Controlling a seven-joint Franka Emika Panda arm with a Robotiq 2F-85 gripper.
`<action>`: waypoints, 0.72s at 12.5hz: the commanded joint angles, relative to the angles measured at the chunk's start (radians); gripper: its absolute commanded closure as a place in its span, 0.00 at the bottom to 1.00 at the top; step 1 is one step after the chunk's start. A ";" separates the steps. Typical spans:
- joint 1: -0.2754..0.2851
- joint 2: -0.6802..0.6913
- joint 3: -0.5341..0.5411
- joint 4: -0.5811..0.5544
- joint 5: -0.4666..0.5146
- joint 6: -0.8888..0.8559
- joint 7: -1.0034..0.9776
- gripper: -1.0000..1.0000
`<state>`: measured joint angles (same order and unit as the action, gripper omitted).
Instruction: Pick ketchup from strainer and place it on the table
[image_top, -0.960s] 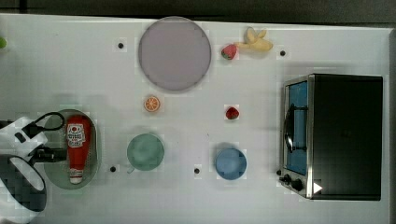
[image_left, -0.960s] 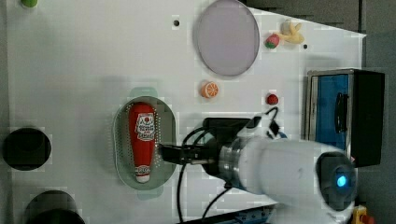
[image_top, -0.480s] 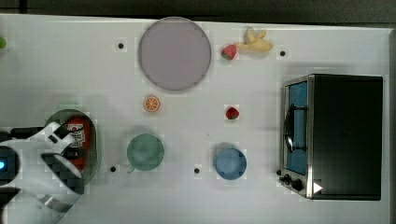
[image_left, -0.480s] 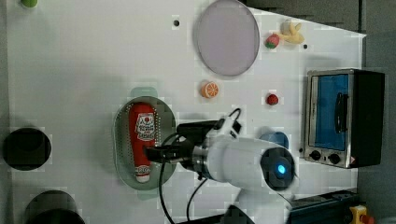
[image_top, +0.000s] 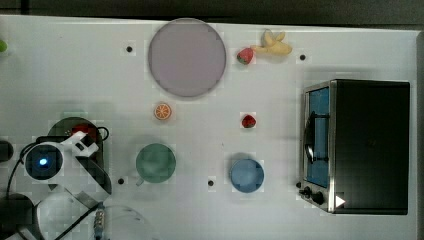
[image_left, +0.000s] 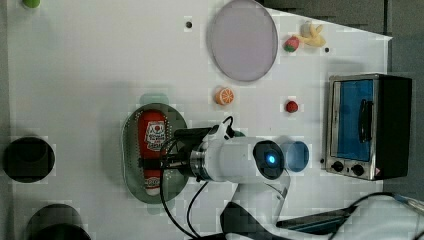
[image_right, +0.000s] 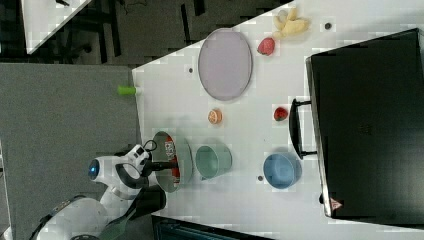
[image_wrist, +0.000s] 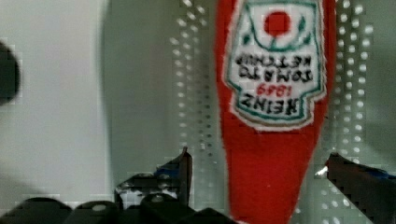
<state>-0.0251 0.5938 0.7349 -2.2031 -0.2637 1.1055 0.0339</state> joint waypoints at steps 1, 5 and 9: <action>0.034 0.022 -0.027 0.037 -0.006 0.040 0.065 0.00; 0.108 0.060 -0.107 0.068 -0.006 0.041 0.065 0.00; 0.135 0.053 -0.125 0.083 -0.006 0.052 0.065 0.40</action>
<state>0.0734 0.6694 0.6064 -2.1445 -0.2761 1.1504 0.0500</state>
